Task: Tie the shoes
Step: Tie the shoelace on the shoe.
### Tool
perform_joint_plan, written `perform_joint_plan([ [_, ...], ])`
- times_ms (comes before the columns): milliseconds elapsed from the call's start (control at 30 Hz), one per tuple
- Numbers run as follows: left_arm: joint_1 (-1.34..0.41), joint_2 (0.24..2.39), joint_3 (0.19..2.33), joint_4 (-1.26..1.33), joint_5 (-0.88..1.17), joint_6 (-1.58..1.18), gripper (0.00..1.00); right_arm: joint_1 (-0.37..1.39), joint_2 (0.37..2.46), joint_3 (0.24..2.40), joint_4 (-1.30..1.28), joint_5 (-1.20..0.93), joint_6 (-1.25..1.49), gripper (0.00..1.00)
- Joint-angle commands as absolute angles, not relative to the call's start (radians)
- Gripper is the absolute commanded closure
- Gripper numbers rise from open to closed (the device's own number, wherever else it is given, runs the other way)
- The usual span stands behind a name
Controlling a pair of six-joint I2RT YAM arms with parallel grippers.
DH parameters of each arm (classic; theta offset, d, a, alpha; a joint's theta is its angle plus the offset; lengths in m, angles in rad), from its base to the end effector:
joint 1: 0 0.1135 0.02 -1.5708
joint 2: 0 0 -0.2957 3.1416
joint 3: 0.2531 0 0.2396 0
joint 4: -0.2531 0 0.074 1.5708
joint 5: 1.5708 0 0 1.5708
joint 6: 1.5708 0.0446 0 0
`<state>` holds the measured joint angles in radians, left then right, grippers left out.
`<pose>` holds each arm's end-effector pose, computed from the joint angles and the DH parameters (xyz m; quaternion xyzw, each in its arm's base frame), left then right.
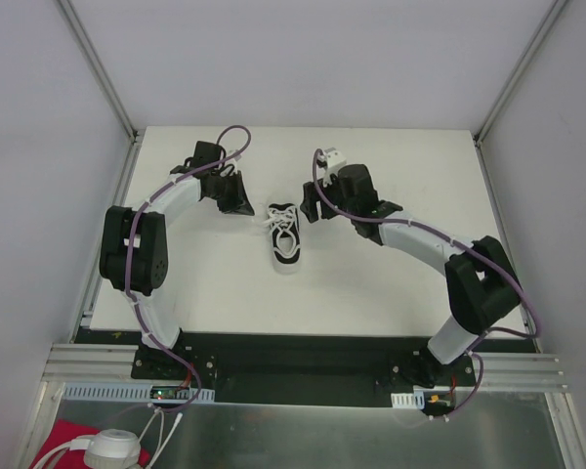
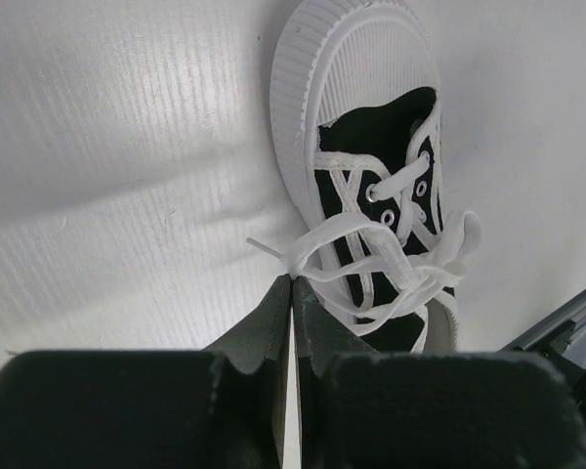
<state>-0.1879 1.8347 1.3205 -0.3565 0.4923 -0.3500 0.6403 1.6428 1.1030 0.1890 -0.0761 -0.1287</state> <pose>0.3906 -0.0957 0.2505 0.0095 0.9148 -0.3091 0.2598 0.3046 0.2311 0.3000 -0.3274 0.7511 0.1750 0.5459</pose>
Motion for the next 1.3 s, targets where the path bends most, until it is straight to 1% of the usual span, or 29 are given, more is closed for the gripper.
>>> perform_joint_plan([
  [0, -0.181, 1.832, 1.335, -0.35, 0.52, -0.36, 1.0, 0.604, 1.643, 1.097, 0.192, -0.213, -0.235, 0.19],
  [67, -0.179, 1.835, 1.338, -0.35, 0.523, -0.362, 1.0, 0.581, 1.687, 1.107, 0.202, -0.316, -0.273, 0.21],
  [100, -0.183, 1.835, 1.339, -0.35, 0.523, -0.364, 1.0, 0.572, 1.703, 1.109, 0.23, -0.36, -0.3, 0.29],
  [133, -0.183, 1.836, 1.342, -0.35, 0.523, -0.364, 1.0, 0.552, 1.718, 1.106, 0.253, -0.453, -0.304, 0.33],
  [167, -0.181, 1.836, 1.342, -0.35, 0.523, -0.365, 1.0, 0.545, 1.745, 1.104, 0.279, -0.481, -0.305, 0.38],
  [233, -0.183, 1.836, 1.342, -0.348, 0.523, -0.365, 1.0, 0.537, 1.773, 1.114, 0.31, -0.52, -0.339, 0.41],
  [367, -0.183, 1.833, 1.342, -0.35, 0.522, -0.367, 1.0, 0.529, 1.828, 1.163, 0.296, -0.589, -0.393, 0.41],
  [567, -0.186, 1.844, 1.344, -0.35, 0.526, -0.371, 1.0, 0.506, 1.881, 1.241, 0.196, -0.721, -0.452, 0.41],
  [733, -0.186, 1.853, 1.358, -0.35, 0.529, -0.374, 1.0, 0.506, 1.897, 1.264, 0.166, -0.735, -0.465, 0.38],
  [1267, -0.193, 1.852, 1.365, -0.35, 0.525, -0.379, 1.0, 0.508, 1.98, 1.351, 0.112, -0.775, -0.442, 0.41],
])
